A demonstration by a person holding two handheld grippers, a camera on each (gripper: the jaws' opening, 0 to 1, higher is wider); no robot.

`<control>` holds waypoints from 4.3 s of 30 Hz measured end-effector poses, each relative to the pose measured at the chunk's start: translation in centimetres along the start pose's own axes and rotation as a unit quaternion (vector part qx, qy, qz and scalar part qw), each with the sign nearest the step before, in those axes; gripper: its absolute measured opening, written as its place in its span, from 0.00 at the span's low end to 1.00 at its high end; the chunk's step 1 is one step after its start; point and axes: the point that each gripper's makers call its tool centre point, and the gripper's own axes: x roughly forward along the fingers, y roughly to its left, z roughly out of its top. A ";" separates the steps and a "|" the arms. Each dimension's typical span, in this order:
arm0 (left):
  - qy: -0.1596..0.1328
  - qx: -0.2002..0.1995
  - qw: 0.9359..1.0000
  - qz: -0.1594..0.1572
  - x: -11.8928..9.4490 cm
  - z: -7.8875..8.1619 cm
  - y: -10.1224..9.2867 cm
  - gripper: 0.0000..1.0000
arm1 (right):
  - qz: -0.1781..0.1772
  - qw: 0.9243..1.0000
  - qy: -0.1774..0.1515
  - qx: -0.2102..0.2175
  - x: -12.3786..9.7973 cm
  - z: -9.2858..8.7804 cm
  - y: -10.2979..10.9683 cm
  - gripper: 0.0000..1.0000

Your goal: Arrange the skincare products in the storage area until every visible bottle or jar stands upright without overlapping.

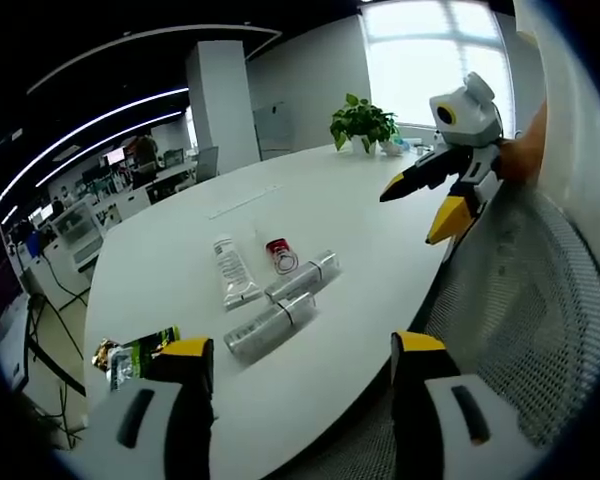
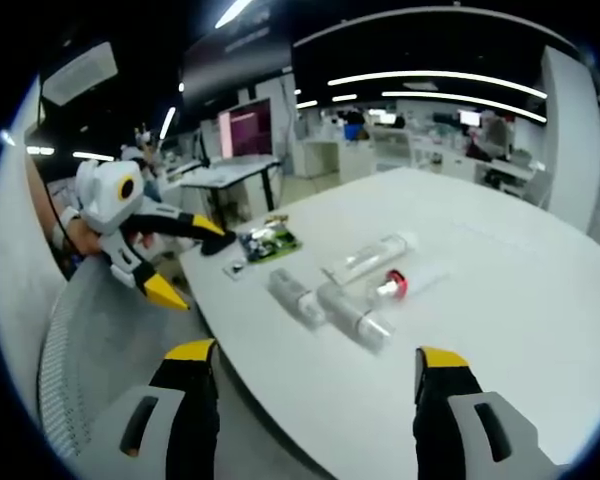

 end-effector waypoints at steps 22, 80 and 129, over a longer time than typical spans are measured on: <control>0.003 0.002 1.000 -0.002 0.0 -0.2 0.0 0.65 | 0.004 1.000 0.010 -0.002 0.2 -0.3 0.2 0.80; -0.009 0.006 1.000 -0.013 -0.5 -0.1 0.1 0.35 | 0.050 0.984 0.047 -0.162 6.6 12.0 -6.7 0.77; 0.004 0.004 1.000 -0.024 -0.5 -0.7 -0.1 0.31 | 0.203 0.752 0.294 -0.554 21.9 15.7 -9.3 0.66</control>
